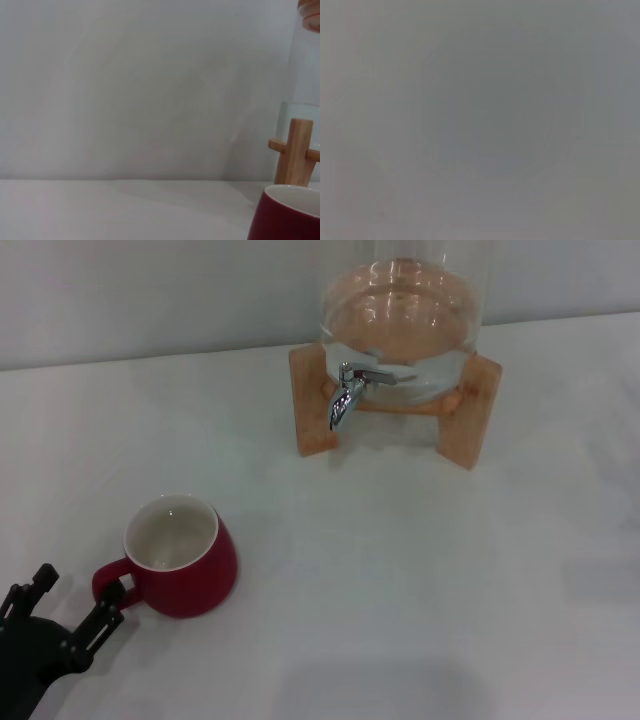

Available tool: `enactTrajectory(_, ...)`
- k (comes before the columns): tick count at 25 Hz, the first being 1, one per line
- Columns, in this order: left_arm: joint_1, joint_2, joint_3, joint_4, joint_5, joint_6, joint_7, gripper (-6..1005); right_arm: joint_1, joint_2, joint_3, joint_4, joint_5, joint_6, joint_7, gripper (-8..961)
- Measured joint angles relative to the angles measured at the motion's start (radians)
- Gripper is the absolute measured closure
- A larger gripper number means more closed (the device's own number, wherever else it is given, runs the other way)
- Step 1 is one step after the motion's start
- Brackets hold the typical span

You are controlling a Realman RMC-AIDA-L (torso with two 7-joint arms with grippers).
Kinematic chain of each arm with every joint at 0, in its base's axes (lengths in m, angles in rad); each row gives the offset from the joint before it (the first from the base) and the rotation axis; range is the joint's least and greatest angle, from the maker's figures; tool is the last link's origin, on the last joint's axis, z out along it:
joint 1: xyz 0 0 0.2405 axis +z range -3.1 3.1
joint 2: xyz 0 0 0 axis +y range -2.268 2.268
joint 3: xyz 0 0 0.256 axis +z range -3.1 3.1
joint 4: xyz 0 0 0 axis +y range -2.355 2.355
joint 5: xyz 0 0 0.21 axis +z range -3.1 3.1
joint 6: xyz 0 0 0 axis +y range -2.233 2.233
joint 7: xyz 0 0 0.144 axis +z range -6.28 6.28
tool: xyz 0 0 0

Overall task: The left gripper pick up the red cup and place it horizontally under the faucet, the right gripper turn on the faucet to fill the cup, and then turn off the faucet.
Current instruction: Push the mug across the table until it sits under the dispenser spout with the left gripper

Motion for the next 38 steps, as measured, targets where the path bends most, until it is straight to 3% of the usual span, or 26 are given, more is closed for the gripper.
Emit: enactTrajectory(38,-0.011,0.001,0.000,0.000,-0.011,-0.018,-0.017,140,0.000,0.000,0.002,-0.003,0.002,0.000,-0.001,78)
